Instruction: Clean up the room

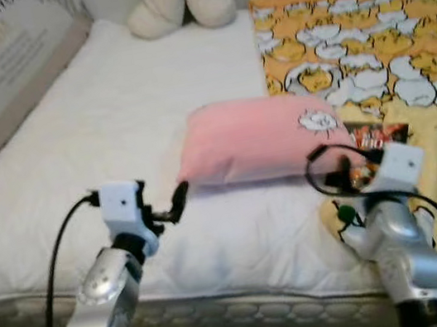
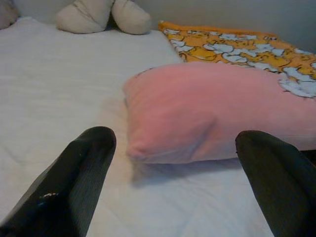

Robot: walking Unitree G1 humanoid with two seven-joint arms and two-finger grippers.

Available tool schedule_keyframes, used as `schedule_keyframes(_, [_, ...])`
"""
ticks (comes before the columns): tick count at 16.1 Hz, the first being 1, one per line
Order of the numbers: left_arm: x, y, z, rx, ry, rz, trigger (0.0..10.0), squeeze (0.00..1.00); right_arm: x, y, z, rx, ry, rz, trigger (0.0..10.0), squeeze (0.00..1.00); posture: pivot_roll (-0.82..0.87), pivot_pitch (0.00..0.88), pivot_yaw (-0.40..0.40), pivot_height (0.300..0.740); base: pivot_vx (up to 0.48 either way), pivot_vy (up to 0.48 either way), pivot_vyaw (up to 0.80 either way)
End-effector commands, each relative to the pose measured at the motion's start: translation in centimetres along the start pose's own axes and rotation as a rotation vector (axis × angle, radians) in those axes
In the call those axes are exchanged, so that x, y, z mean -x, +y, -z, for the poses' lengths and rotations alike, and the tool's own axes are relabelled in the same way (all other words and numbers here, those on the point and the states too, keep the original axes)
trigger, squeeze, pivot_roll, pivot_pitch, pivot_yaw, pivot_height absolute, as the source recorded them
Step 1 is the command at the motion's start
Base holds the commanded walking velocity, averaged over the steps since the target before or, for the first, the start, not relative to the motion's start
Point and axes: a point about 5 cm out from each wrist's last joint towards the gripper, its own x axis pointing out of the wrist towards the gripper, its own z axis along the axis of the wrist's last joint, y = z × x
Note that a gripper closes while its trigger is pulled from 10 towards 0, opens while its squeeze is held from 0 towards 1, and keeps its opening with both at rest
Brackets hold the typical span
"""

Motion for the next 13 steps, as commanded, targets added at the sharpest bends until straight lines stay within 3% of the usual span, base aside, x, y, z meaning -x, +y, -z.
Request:
schedule_keyframes(1, [0.1,-0.2,-0.3,0.018,0.007,0.05,10.0,0.0,-1.0,-0.7,-0.1,-0.025,0.039,0.059,10.0,0.0,0.03,0.0,0.013,0.74,0.0,0.0,0.0])
schedule_keyframes(2, [0.3,-0.9,0.0,0.006,0.045,0.158,10.0,0.0,-1.6,-0.9,-0.1,-0.027,0.059,0.08,10.0,0.0,0.05,0.0,0.008,0.74,0.0,0.0,0.0])
schedule_keyframes(4, [0.6,-1.4,0.3,-0.015,0.072,0.266,10.0,0.0,-2.3,-0.9,-0.1,-0.02,0.081,0.093,10.0,0.0,0.06,0.0,0.006,0.74,0.0,0.0,0.0])
schedule_keyframes(9, [0.4,-3.7,0.0,-0.041,0.137,0.606,10.0,0.0,-4.0,0.3,1.7,-0.008,0.171,0.055,10.0,0.0,0.07,0.0,0.003,0.74,0.0,0.0,0.0])
schedule_keyframes(13, [-0.3,-3.9,-0.9,-0.082,0.126,0.668,10.0,0.0,-5.0,1.1,1.9,0.022,0.189,0.028,10.0,0.0,0.1,0.0,0.005,0.74,0.0,0.0,0.0])
